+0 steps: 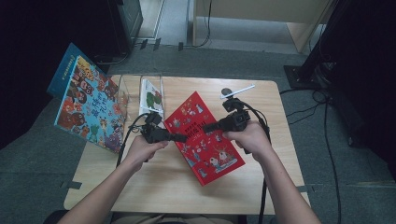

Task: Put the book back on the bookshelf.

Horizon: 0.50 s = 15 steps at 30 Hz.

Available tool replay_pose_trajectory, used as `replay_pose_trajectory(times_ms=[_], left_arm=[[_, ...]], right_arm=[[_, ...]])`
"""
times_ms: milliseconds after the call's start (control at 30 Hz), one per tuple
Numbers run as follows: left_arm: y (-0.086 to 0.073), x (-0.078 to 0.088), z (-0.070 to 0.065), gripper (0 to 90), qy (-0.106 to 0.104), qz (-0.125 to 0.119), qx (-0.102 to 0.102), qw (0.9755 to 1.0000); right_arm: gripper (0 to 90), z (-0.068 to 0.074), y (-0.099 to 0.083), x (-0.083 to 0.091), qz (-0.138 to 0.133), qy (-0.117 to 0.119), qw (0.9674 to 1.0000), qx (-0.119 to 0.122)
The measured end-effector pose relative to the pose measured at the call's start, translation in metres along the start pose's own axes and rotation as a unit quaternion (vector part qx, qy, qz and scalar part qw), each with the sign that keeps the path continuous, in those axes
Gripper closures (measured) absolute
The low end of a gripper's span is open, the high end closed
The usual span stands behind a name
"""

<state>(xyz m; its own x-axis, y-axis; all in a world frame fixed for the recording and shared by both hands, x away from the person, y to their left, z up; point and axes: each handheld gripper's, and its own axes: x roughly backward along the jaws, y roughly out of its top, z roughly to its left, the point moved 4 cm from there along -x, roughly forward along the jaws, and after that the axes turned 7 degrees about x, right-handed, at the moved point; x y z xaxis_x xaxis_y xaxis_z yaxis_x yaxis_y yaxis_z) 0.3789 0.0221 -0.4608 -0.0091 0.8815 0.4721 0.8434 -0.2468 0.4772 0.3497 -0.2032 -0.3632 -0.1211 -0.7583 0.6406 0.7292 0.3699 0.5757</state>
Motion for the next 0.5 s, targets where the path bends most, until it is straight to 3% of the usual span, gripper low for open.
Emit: replay_pose_trajectory(times_ms=[233,333,500], left_arm=[[0.002,0.008,-0.005,30.1,0.012,-0.011,-0.026,0.9995],[0.004,0.014,-0.007,31.8,0.022,-0.013,-0.037,0.9990],[0.003,0.017,-0.010,34.2,0.022,-0.017,-0.050,0.9984]], right_arm=[[88.3,-0.002,-0.004,0.002,-0.013,0.012,0.9997,0.018],[88.3,-0.001,-0.007,0.002,-0.029,0.011,0.9986,0.044],[88.4,0.000,-0.009,0.003,-0.032,0.012,0.9974,0.063]])
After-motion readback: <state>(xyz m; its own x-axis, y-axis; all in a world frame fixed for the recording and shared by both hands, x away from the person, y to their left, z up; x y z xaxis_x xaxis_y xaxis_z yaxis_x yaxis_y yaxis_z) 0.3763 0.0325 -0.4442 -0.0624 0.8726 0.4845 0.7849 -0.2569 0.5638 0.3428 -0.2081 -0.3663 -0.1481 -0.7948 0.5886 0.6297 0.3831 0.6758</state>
